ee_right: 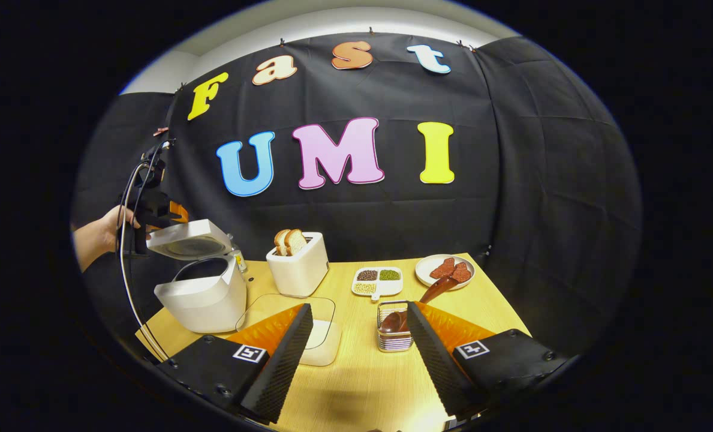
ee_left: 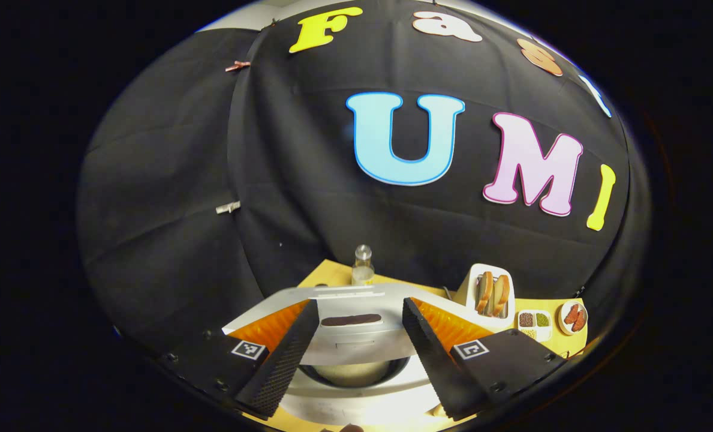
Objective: Close the left gripper, press the button to open the rice cooker; take a wooden spoon from the chopstick holder with the right hand, scoop a spoonful of rice and pour it into the rice cooker, then put the wooden spoon back into the chopstick holder.
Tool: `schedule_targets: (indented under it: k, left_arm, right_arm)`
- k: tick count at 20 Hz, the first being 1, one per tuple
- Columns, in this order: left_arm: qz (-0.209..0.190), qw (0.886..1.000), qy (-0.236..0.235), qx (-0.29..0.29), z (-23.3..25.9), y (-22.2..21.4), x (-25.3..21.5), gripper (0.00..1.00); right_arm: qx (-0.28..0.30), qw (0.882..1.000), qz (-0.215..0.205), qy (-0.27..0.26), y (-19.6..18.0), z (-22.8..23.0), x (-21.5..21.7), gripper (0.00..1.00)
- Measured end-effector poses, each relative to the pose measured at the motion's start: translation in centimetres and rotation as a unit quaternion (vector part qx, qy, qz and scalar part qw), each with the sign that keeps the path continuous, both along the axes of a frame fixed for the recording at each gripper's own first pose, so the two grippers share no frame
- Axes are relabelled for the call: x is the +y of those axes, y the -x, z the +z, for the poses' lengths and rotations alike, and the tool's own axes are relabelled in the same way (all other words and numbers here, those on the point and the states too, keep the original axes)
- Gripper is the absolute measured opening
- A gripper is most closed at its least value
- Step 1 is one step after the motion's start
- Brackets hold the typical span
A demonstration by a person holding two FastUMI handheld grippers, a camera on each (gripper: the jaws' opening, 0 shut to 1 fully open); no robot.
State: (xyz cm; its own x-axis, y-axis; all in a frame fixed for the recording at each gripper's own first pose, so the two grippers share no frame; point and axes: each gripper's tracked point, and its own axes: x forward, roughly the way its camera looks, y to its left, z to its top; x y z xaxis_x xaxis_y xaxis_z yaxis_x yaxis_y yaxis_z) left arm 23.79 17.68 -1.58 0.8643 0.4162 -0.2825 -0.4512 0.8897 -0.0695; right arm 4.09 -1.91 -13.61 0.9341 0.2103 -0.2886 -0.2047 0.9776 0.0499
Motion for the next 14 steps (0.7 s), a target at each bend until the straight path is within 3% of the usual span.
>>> schedule_targets:
  k: [14]
  left_arm:
    - [0.024,0.998,0.004,0.059,-10.9,0.7,-1.3,0.98]
  right_arm:
    - [0.026,1.000,0.010,0.008,0.2,-2.4,-2.9,0.99]
